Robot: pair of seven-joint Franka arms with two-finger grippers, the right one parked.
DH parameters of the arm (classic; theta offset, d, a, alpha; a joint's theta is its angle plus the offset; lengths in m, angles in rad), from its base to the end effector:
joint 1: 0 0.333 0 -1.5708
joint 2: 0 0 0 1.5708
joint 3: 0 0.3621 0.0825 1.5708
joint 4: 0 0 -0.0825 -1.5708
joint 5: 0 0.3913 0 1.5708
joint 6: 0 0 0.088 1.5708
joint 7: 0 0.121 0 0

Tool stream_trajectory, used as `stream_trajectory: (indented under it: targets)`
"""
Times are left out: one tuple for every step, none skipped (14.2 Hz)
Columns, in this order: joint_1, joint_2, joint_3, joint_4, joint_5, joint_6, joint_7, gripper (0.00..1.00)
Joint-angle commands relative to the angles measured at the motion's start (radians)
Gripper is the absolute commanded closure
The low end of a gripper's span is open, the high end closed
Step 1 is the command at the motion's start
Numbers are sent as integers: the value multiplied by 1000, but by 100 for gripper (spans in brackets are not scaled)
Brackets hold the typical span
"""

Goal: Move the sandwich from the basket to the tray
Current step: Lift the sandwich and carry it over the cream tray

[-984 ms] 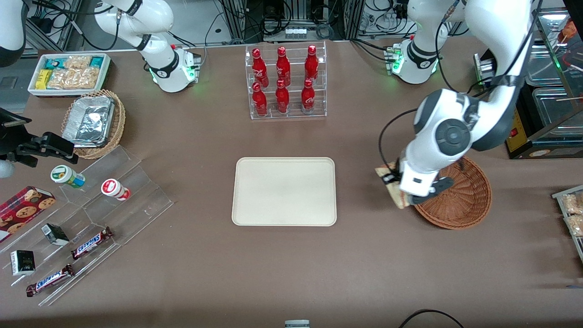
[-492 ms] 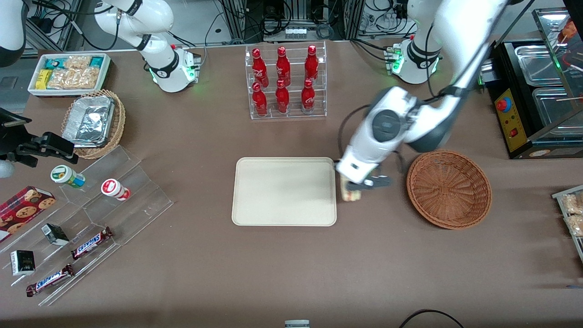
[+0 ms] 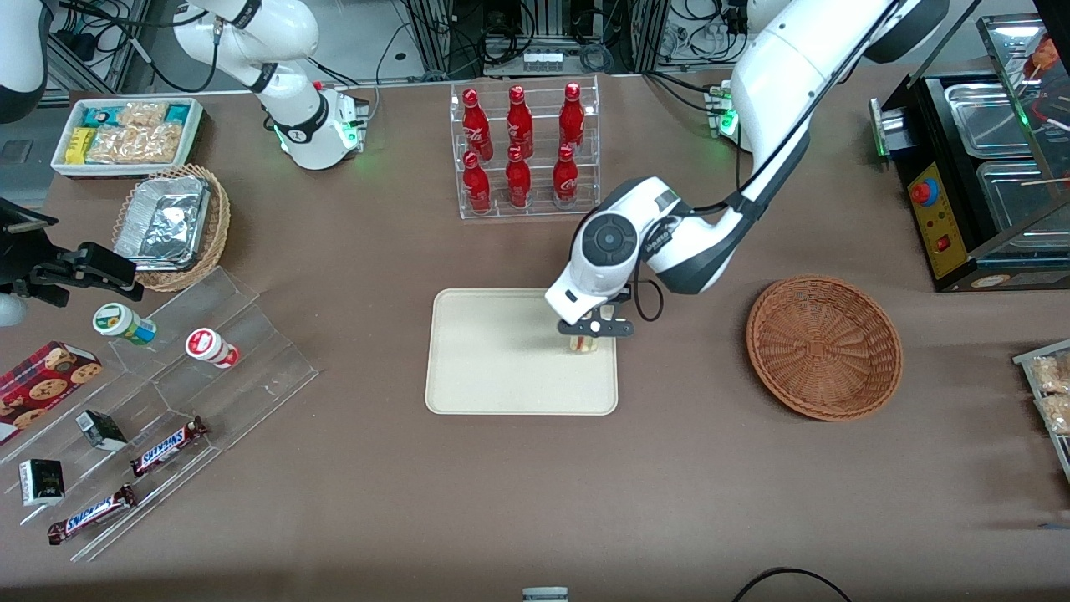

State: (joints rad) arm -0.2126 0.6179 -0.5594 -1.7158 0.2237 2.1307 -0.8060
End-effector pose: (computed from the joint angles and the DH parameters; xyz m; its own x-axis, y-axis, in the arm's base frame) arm 0.5291 -0.4353 0.2845 0.9860 -0.0294 -0.1638 -0.0254 -0.9993 0.0265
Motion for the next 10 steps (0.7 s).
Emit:
stream_trajectory:
  targets:
    - [-14, 36, 16, 36, 17, 26, -42, 68]
    - [-14, 45, 16, 38, 17, 49, -44, 67]
    - [-16, 63, 16, 50, 16, 72, -54, 67]
    - [-19, 80, 16, 79, 19, 81, -83, 68]
    - [-33, 100, 16, 100, 20, 81, -100, 68]
    - [-46, 117, 21, 119, 25, 81, -104, 67]
    - [-69, 123, 47, 130, 25, 81, -102, 67]
    - [-108, 129, 87, 137, 23, 81, -99, 67]
    - [-149, 135, 123, 146, 22, 81, -98, 67]
    - [-175, 138, 150, 147, 22, 81, -97, 66]
